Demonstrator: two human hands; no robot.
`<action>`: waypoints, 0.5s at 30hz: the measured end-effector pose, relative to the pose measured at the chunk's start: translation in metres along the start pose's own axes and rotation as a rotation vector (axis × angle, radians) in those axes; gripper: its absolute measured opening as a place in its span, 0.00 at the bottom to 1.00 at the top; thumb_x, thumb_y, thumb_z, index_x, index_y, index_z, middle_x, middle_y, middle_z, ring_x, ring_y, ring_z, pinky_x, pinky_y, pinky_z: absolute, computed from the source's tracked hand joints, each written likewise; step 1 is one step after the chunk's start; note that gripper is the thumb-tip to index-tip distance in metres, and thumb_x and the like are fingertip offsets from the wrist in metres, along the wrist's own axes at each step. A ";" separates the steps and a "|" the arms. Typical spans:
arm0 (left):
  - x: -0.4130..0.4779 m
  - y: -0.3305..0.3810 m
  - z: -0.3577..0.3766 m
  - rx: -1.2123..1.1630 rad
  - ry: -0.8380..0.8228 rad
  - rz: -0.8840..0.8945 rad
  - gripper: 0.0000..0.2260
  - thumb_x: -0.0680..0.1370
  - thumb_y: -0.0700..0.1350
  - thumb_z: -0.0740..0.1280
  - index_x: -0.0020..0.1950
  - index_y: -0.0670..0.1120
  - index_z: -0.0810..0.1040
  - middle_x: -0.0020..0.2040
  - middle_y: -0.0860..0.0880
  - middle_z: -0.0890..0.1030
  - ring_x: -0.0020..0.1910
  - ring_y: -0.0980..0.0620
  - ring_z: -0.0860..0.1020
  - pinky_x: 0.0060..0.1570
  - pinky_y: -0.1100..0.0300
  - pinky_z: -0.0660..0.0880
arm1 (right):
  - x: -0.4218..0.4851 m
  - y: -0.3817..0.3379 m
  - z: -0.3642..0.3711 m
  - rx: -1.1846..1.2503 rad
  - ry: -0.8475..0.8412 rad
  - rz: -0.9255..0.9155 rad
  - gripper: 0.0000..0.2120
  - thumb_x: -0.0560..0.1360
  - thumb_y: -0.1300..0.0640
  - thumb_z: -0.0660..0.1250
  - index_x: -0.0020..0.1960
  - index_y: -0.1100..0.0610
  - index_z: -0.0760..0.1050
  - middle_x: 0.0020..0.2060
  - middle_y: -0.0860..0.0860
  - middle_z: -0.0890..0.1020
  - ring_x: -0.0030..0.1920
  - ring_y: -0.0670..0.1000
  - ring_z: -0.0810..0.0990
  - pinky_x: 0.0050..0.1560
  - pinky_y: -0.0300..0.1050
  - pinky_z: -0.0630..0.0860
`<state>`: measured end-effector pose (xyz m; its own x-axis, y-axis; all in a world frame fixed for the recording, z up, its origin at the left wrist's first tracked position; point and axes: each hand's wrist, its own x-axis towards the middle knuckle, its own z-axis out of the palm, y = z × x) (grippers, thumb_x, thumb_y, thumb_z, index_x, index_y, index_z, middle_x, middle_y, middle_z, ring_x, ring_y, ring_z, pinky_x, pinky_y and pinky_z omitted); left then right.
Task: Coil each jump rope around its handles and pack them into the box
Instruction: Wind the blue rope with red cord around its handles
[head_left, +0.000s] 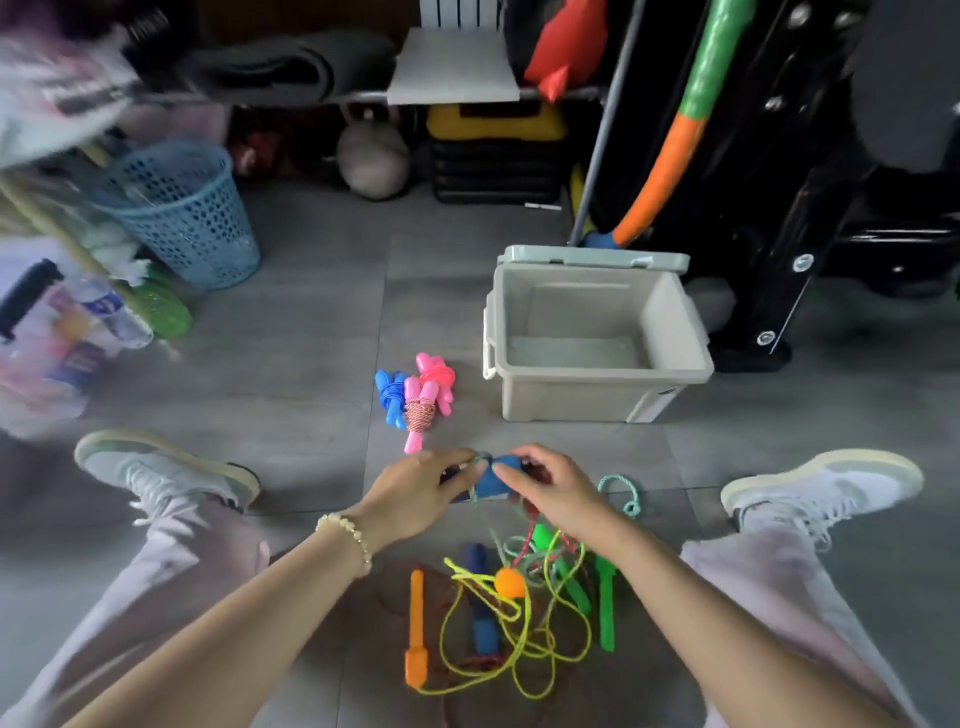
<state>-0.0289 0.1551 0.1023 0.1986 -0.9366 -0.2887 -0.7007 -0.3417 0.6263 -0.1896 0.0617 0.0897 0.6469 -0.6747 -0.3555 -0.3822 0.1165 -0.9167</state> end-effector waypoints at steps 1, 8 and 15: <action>-0.010 0.005 -0.003 -0.061 0.024 0.017 0.10 0.81 0.55 0.57 0.43 0.59 0.74 0.35 0.54 0.76 0.37 0.53 0.72 0.44 0.56 0.72 | -0.012 -0.008 -0.002 -0.011 -0.010 -0.025 0.04 0.74 0.55 0.69 0.47 0.54 0.75 0.35 0.49 0.79 0.29 0.40 0.76 0.33 0.34 0.72; -0.049 0.047 -0.027 -0.784 0.448 -0.105 0.14 0.83 0.42 0.55 0.43 0.43 0.77 0.34 0.46 0.77 0.32 0.56 0.78 0.35 0.68 0.73 | -0.069 -0.060 -0.033 -0.247 0.298 -0.175 0.06 0.72 0.52 0.71 0.47 0.52 0.77 0.30 0.44 0.76 0.30 0.43 0.73 0.38 0.37 0.70; -0.080 0.067 -0.058 -0.364 0.213 -0.148 0.16 0.84 0.48 0.53 0.46 0.44 0.77 0.37 0.50 0.75 0.35 0.54 0.73 0.35 0.67 0.68 | -0.115 -0.122 -0.063 -0.064 0.436 -0.225 0.14 0.75 0.48 0.67 0.48 0.60 0.78 0.25 0.48 0.70 0.23 0.42 0.64 0.25 0.32 0.61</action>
<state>-0.0518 0.2028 0.2093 0.4419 -0.8577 -0.2629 -0.3746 -0.4426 0.8147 -0.2591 0.0787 0.2537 0.3868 -0.9218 -0.0275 -0.3134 -0.1034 -0.9440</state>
